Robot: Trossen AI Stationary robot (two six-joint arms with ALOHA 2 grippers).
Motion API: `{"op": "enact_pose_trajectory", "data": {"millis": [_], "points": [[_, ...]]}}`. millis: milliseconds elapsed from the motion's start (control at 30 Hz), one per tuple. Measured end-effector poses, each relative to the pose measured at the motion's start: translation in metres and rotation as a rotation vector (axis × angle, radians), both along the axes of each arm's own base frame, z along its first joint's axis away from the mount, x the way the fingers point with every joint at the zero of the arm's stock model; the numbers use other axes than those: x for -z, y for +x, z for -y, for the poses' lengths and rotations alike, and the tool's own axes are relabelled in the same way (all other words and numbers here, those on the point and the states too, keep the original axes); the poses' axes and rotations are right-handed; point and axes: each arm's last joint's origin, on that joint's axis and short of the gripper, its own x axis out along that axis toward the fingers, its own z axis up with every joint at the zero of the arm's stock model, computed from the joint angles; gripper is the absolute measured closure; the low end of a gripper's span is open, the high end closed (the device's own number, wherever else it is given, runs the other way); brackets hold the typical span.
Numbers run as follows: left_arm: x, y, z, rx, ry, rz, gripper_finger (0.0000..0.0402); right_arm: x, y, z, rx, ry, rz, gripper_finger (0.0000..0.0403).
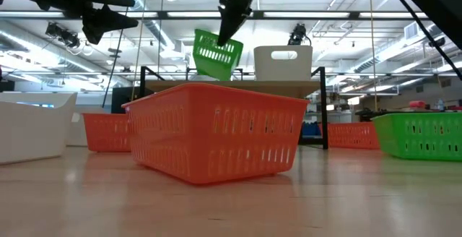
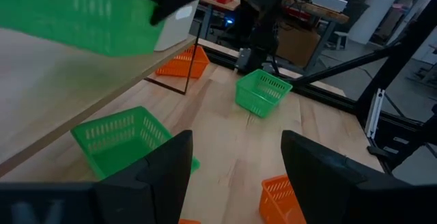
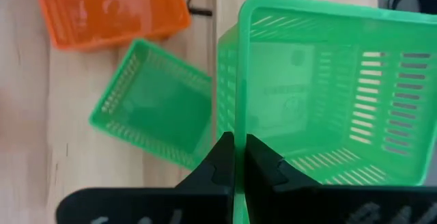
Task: Stack baskets on shelf by color
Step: Put the middle green bin on the shelf
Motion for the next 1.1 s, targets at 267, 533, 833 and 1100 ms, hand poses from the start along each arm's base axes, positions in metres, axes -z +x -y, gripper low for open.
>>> {"op": "enact_pose_trajectory", "data": {"millis": [267,533,833,1100], "points": [[0.001,0.0,0.0,0.0,0.002,-0.009,0.017,0.013,0.005,0.007,0.02,0.008,-0.038,0.039],[0.001,0.0,0.0,0.003,-0.01,-0.004,0.017,0.027,0.008,0.029,0.079,0.004,-0.059,0.0389],[0.001,0.0,0.0,0.006,-0.008,-0.006,0.017,0.032,0.005,0.038,0.146,0.031,-0.067,0.0386],[0.001,0.0,0.0,0.008,0.002,-0.007,0.017,0.033,0.004,0.032,0.123,0.039,-0.092,0.0377]]}}
